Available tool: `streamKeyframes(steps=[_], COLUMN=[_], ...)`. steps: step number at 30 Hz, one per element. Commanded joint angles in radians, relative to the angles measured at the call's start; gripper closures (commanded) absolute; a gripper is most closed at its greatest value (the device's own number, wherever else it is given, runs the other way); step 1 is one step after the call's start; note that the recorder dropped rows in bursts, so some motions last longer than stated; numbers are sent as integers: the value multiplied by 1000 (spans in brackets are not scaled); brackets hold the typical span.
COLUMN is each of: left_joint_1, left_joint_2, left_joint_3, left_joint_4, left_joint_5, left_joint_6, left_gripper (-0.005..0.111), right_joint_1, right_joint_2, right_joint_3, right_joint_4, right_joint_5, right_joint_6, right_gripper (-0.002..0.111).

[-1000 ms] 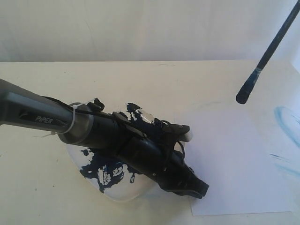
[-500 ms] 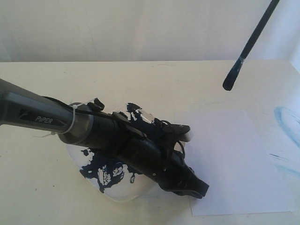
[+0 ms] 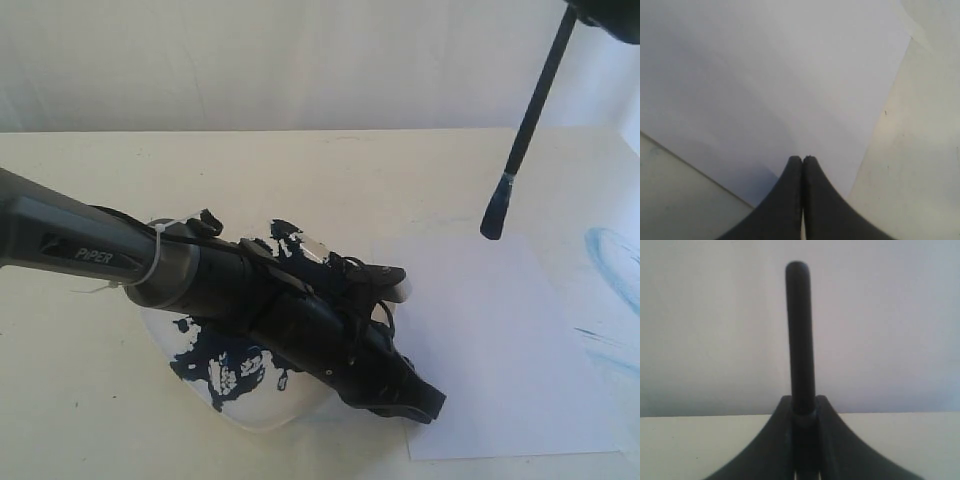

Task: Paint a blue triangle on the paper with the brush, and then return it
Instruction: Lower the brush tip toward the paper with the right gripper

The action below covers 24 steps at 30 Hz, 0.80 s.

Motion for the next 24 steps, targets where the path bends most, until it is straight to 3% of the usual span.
streamKeyframes(steps=[1,11,24], left_joint_1=[-5,-5,-5], left_joint_2=[5,5,5], left_joint_3=[1,1,1], left_joint_4=[-4,-4,-11], left_joint_5=[13,13,13], left_joint_6=[-3,-3,-3], left_gripper=[107,107,107], right_joint_1=[-6,-9,-97], right_joint_2=[57,106,152], right_joint_3=[2,2,3], right_joint_4=[-14,27,34], right_joint_5=[-68,-105,-215], right_joint_6=[-33,-136,-114], right_gripper=[108,108,108])
